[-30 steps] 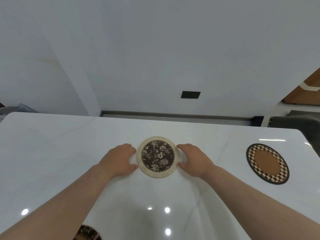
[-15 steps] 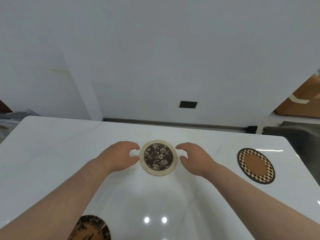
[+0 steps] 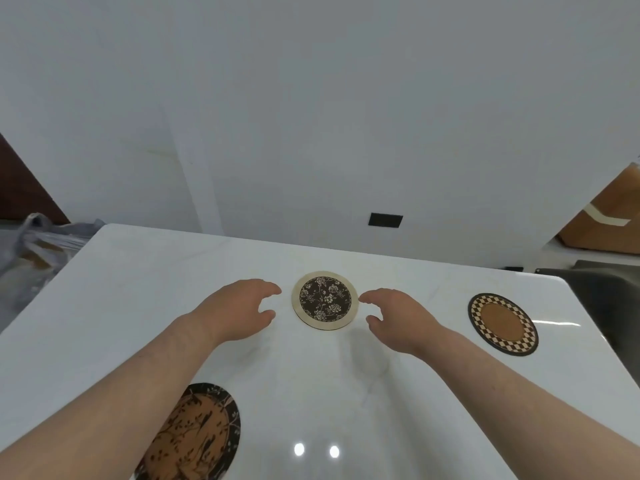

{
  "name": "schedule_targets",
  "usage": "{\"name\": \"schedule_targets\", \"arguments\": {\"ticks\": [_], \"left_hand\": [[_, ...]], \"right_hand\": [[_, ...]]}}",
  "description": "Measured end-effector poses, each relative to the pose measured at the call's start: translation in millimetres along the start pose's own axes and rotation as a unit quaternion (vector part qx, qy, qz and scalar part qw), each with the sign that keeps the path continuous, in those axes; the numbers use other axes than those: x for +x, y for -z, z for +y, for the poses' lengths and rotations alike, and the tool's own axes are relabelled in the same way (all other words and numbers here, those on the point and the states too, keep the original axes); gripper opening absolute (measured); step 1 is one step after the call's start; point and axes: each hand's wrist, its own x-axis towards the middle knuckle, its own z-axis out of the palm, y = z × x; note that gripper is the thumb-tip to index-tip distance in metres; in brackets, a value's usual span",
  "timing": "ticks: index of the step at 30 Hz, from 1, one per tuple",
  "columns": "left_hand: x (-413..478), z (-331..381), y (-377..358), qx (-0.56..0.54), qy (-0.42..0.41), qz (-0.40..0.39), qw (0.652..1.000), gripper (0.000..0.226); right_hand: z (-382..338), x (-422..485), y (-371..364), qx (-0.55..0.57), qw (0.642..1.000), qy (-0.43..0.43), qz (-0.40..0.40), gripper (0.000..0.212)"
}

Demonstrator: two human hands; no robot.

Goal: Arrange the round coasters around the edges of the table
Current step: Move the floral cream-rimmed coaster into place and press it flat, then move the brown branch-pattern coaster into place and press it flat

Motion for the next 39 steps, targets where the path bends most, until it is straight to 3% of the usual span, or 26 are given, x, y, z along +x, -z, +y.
{"name": "schedule_targets", "arguments": {"ticks": [20, 29, 39], "left_hand": [[-228, 28, 7, 0.041, 0.032, 0.037, 0.998, 0.046], [-286, 33, 5, 0.023, 0.046, 0.061, 0.997, 0.031], [-336, 25, 10, 0.02, 0.074, 0.079, 0.994, 0.036]], "right_hand": [[-67, -183, 20, -0.066, 0.997, 0.035, 0.022, 0.043], [-91, -224, 10, -0.056, 0.997, 0.054, 0.025, 0.042], [-123, -244, -7, -0.036, 0.996, 0.082, 0.013, 0.041]]}}
